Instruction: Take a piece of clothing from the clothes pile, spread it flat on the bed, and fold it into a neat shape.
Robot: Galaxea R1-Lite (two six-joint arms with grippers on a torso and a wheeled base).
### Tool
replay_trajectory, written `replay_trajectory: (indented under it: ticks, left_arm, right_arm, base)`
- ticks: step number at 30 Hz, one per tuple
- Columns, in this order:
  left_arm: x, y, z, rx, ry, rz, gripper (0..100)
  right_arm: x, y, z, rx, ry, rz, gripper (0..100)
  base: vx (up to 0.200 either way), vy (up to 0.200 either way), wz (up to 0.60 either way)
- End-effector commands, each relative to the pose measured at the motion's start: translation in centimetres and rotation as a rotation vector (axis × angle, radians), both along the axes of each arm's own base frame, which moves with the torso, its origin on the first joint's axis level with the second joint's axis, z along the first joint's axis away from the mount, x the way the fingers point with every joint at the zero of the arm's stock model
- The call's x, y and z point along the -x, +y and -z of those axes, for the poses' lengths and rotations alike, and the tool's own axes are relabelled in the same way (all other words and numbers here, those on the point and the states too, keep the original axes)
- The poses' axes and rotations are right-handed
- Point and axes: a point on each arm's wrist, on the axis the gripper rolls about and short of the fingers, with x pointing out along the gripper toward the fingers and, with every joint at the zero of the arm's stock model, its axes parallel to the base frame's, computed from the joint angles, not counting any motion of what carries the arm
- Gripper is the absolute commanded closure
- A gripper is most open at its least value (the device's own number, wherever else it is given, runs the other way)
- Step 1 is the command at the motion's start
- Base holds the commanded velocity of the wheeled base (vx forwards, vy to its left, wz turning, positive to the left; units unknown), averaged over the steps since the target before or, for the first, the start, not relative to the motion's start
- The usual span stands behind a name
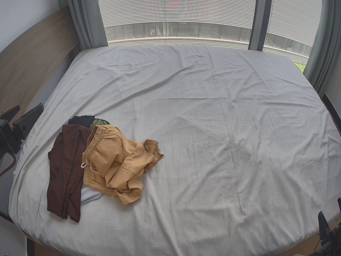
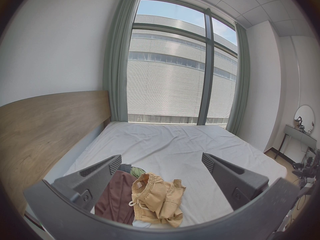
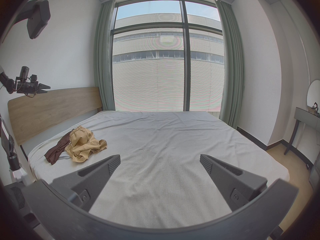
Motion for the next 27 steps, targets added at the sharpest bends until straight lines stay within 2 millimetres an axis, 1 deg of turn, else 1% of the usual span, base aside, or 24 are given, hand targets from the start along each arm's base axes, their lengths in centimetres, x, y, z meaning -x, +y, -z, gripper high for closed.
replay_trajectory:
  ticks: [1,2,4,5,8,10,17,20,27]
  left_arm:
    - [-2.8,-0.7,-0.1,-0.003,0.049,0.015,0]
    - [-3.2,-0.8,0.3,0.023,0.06,0.024,0]
    - [-3.3,-0.8,0.4,0.032,0.064,0.027,0]
    - [-3.7,-0.9,0.7,0.091,0.071,0.043,0]
    - [-4.6,-1.0,1.2,0.13,0.109,0.046,0]
    - [-5.1,-1.0,1.4,0.14,0.124,0.044,0]
    - [-7.0,-1.5,2.9,0.185,0.204,0.073,0]
    - [-7.6,-1.6,3.1,0.204,0.212,0.078,0]
    - [-9.8,-1.8,4.3,0.211,0.248,0.068,0]
  right_arm:
    - [0.0,0.0,0.5,0.0,0.001,-0.001,0]
    - [0.0,0.0,0.5,0.0,0.001,-0.001,0]
    - [0.0,0.0,0.5,0.0,0.001,-0.003,0]
    - [0.0,0.0,0.5,0.0,0.001,-0.001,0]
    - [0.0,0.0,0.5,0.0,0.001,-0.001,0]
    - [0.0,0.0,0.5,0.0,0.001,-0.001,0]
    - [0.0,0.0,0.5,0.0,0.001,-0.001,0]
    - [0.0,0.0,0.5,-0.001,0.001,-0.001,0]
    - [0.0,0.0,0.5,-0.001,0.001,-0.001,0]
  base:
    - [0.0,0.0,0.0]
    - [0.0,0.0,0.0]
    - [0.0,0.0,0.0]
    - [0.0,0.0,0.0]
    - [0.0,0.0,0.0]
    - [0.0,0.0,0.0]
    - [0.0,0.0,0.0]
    - [0.0,0.0,0.0]
    - [0.0,0.0,0.0]
